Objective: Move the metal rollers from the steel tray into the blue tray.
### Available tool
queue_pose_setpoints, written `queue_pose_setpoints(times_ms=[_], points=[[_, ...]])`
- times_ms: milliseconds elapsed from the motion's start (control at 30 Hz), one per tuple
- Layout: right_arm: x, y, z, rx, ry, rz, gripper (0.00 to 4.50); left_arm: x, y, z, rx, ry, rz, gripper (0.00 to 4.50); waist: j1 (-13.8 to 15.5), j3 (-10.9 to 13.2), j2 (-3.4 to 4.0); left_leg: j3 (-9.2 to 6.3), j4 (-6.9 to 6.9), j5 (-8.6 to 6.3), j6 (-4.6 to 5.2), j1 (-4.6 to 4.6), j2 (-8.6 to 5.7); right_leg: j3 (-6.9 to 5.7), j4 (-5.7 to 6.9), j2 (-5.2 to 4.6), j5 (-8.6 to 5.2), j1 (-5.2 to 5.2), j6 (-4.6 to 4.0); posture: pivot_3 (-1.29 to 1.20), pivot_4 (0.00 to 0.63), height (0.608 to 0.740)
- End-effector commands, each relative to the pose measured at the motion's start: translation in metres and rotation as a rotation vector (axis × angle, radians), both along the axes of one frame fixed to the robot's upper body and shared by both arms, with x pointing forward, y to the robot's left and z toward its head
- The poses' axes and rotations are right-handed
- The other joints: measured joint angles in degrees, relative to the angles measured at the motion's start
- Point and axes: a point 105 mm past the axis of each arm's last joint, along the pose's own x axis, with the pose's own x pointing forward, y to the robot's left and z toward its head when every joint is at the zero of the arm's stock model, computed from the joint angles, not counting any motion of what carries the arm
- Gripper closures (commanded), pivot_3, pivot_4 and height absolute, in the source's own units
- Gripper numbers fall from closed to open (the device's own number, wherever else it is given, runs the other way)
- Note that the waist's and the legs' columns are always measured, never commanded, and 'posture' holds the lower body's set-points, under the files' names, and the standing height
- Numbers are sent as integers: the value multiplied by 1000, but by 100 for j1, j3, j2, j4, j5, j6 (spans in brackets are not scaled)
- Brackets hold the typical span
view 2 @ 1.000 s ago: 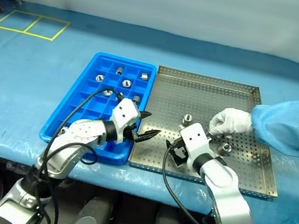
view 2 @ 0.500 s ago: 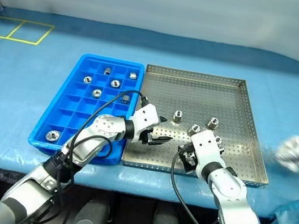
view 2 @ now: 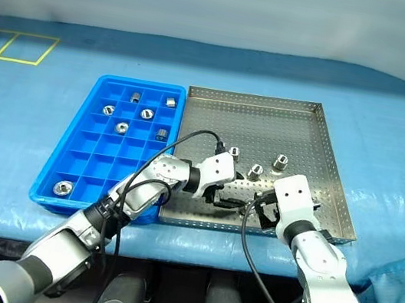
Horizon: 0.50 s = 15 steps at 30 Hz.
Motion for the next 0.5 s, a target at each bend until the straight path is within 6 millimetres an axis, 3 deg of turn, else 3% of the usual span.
queue_pose_setpoints(times_ms=[33,500], points=[[-2,-1,10,-20,-37,-15,0,-10,-5,4,-10,-8,-76,1086,-20,0,1,0,0,0,0,1,1,0,1,1,0,1,0,-146,150,740],[-7,1,7,-23,-24,10,0,-1,-28,-9,-9,17,-52,1086,-51,-1,2,5,1,0,1,-1,0,6,-3,1,0,1,1,-182,150,740]])
